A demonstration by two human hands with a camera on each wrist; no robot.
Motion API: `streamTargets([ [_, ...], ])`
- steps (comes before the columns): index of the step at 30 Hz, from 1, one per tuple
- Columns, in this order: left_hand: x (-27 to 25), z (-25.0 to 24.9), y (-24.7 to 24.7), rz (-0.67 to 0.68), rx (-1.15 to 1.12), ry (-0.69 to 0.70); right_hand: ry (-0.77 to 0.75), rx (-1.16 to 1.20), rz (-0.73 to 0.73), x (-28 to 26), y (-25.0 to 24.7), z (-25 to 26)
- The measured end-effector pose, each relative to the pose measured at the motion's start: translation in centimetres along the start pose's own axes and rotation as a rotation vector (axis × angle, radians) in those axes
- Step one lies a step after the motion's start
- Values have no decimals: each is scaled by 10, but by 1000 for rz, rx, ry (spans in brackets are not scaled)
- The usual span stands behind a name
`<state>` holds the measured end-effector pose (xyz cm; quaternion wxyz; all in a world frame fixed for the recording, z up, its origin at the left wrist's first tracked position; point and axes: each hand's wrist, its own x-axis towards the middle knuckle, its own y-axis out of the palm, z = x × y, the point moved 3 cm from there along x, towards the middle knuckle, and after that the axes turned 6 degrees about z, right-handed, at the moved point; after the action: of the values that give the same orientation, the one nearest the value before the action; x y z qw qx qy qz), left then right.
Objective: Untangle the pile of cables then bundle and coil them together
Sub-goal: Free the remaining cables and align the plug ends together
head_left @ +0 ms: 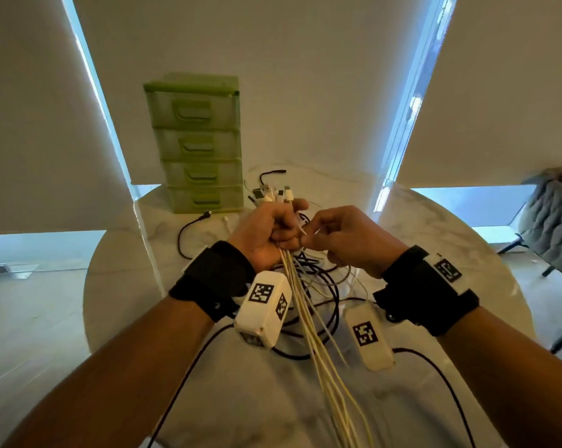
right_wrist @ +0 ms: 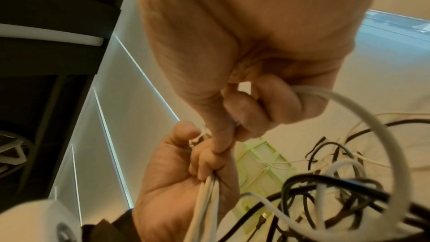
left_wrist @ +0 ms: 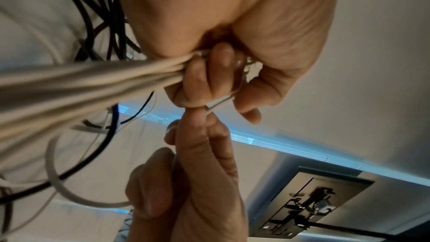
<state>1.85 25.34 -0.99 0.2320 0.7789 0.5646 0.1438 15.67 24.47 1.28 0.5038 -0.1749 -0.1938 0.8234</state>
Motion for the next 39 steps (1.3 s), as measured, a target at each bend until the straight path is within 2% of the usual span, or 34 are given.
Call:
streamTargets([
  [3, -3, 4, 1, -9, 117, -33, -9, -108, 8, -1, 3, 0],
  [8, -40, 14, 4, -23, 291, 67, 13, -116, 59, -35, 24, 2],
  [12, -81, 12, 17, -68, 173, 113, -29, -228, 105, -81, 46, 16],
  [14, -98, 7, 25, -42, 87, 152, -82, -293, 133, -105, 54, 27],
  [16, -111, 3, 32, 22, -10, 205, -116, -335, 90, -122, 55, 35],
  [20, -134, 5, 48, 126, -48, 232, -64, -334, 127, -146, 55, 33],
  [23, -144, 4, 57, 216, -98, 250, -19, -455, 171, -157, 49, 25],
  [25, -147, 0, 56, 203, -88, 259, 39, -571, 175, -158, 42, 14],
  [27, -149, -5, 48, 155, -59, 257, 107, -728, 105, -154, 29, -3],
  [29, -151, -9, 36, 109, -13, 251, 131, -803, -96, -147, 10, -22],
  [31, -150, -8, 25, 59, 65, 209, 55, -742, -349, -141, -10, -32],
  [33, -147, -3, 18, 17, 153, 130, -36, -572, -476, -136, -19, -30],
  [36, -139, 10, 19, -28, 326, 39, -151, -124, -336, -133, -7, -11],
  [39, -131, 23, 31, -13, 497, -14, -328, -35, -214, -139, 15, 22],
])
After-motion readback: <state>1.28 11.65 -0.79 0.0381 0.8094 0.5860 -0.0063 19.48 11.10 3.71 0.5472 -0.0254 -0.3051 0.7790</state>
